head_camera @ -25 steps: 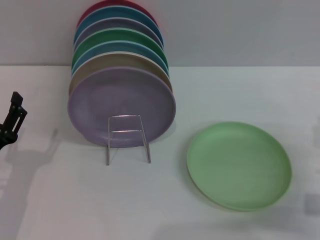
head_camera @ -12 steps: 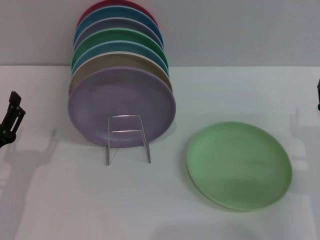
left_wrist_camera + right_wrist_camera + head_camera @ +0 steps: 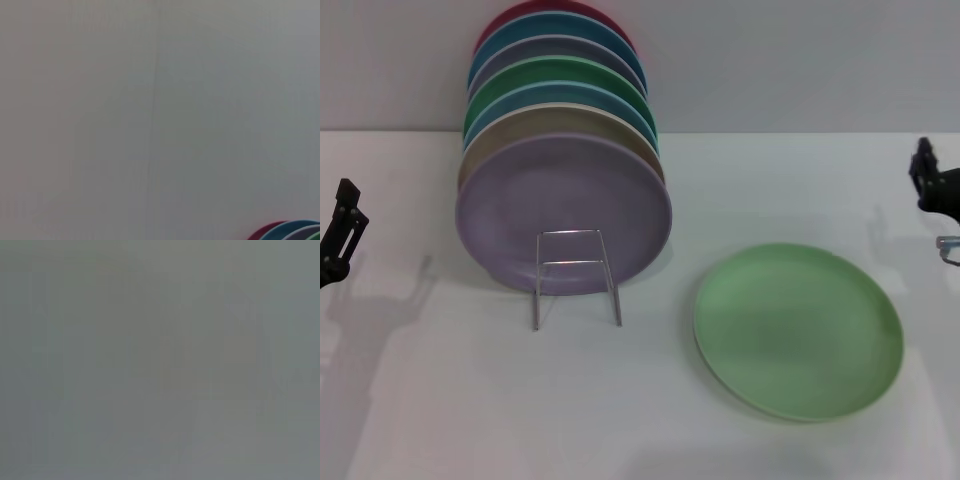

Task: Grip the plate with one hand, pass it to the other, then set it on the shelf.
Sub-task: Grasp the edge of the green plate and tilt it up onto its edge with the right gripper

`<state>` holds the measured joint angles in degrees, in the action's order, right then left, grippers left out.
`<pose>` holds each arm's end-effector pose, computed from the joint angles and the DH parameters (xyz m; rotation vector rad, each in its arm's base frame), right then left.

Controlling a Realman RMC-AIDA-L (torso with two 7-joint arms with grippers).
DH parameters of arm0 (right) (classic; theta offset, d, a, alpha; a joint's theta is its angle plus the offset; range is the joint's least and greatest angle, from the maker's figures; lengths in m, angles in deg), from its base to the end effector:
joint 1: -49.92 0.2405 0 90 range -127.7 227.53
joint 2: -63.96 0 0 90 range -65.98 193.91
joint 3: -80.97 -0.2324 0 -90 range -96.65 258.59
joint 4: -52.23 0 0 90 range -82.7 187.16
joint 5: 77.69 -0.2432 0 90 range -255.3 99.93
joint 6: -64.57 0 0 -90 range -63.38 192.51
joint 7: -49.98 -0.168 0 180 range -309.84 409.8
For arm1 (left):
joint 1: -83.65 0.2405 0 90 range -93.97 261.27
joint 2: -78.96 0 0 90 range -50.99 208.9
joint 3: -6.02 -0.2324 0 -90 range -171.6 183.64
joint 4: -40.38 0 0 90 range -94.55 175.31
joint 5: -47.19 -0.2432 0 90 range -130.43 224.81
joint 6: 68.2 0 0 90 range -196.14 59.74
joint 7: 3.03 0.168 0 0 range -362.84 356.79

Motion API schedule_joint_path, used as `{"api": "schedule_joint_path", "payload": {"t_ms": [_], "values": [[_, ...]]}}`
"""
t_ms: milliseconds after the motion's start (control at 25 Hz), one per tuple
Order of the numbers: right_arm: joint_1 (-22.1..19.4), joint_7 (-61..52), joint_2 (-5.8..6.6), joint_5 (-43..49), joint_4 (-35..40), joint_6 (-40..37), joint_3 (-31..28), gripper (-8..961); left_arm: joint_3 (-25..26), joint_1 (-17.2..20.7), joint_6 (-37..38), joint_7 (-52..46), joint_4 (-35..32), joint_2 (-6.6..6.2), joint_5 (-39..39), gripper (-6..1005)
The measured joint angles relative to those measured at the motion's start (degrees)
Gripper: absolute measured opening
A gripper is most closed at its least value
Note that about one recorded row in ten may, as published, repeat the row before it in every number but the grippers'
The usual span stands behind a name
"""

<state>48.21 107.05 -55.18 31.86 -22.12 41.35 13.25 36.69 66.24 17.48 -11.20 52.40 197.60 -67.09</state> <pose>0.2457 0.3763 0.0072 -1.5208 0.6390 0.4047 -0.3226 0.3033 -0.0067 -1.4745 -0.4330 -0.8850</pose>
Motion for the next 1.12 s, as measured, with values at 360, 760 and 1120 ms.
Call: {"api": "schedule_joint_path", "payload": {"t_ms": [360, 760, 1120], "values": [[-1.22, -2.67, 0.16, -0.31, -7.37, 37.23, -18.65, 545, 0.08, -1.13, 0.0, 0.0, -0.42, -0.09, 0.09, 858], [5.64, -13.29, 0.31, 10.17, -10.86, 73.37, -39.83, 546, 0.09, -2.3, 0.0, 0.0, -0.32, 0.11, 0.11, 858], [14.76, -16.59, 0.61, 21.65, -12.38, 94.16, -50.77, 546, 0.09, -3.17, -1.04, 0.0, 0.6, 0.33, 0.1, 858]]}}
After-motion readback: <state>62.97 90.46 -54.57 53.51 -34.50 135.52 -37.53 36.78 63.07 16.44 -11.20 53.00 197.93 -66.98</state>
